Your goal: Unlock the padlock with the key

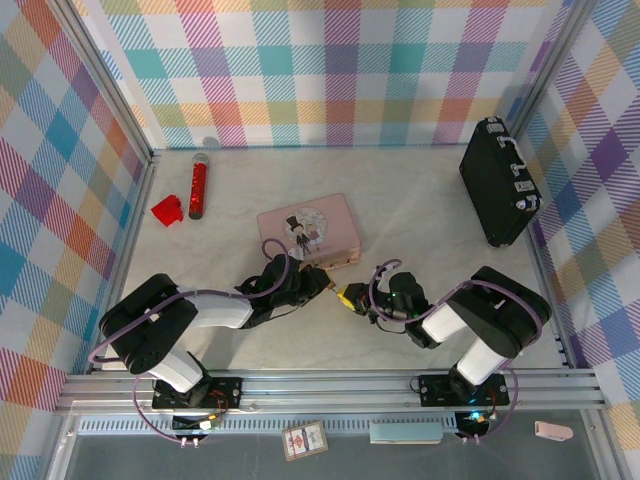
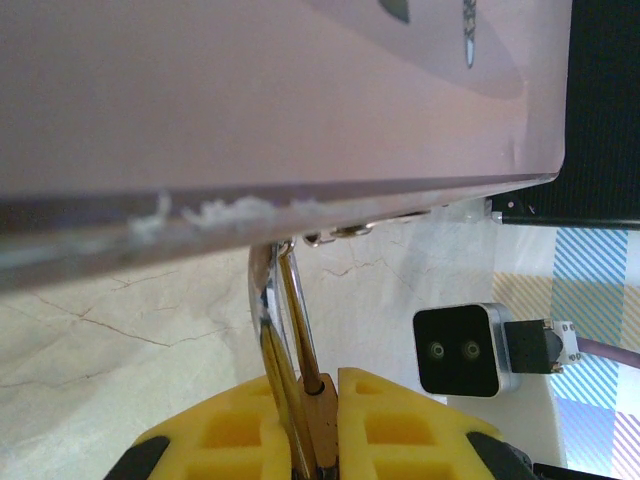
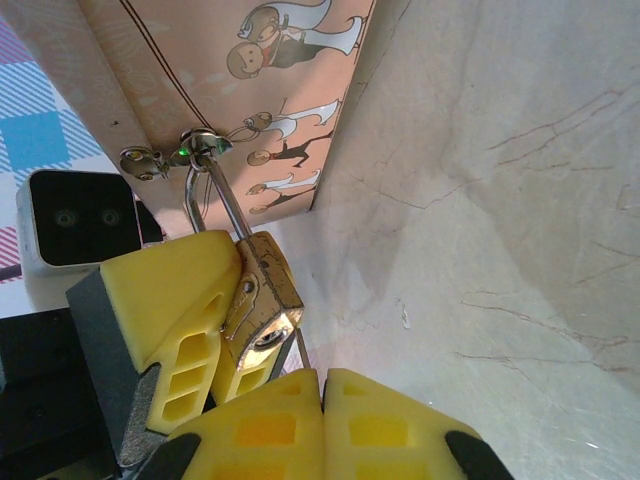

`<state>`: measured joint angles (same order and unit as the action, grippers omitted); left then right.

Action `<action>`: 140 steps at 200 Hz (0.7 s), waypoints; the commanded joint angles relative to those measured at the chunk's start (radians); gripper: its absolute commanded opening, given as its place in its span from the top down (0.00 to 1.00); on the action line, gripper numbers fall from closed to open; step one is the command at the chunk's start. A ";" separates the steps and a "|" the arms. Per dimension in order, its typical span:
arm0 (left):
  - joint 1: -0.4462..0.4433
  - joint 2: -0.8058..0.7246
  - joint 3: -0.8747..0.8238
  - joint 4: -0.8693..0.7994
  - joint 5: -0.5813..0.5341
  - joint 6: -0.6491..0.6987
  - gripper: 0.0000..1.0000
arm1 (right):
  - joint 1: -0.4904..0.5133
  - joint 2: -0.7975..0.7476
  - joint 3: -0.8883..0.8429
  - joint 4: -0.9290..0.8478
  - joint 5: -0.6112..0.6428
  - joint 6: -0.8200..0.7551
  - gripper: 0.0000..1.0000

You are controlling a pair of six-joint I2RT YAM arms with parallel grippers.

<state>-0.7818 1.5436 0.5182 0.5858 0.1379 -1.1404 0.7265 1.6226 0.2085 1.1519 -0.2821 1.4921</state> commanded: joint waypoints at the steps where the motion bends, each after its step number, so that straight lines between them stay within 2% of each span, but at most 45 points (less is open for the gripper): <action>1: 0.019 0.000 -0.008 0.121 -0.009 -0.069 0.99 | 0.005 0.004 -0.016 0.072 -0.003 0.019 1.00; 140: 0.019 0.012 -0.016 0.149 -0.006 -0.082 0.99 | 0.004 0.004 -0.024 0.126 0.006 0.032 1.00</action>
<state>-0.7818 1.5547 0.5117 0.6312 0.1299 -1.1526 0.7265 1.6226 0.1848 1.2205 -0.2817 1.5116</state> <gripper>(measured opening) 0.129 0.050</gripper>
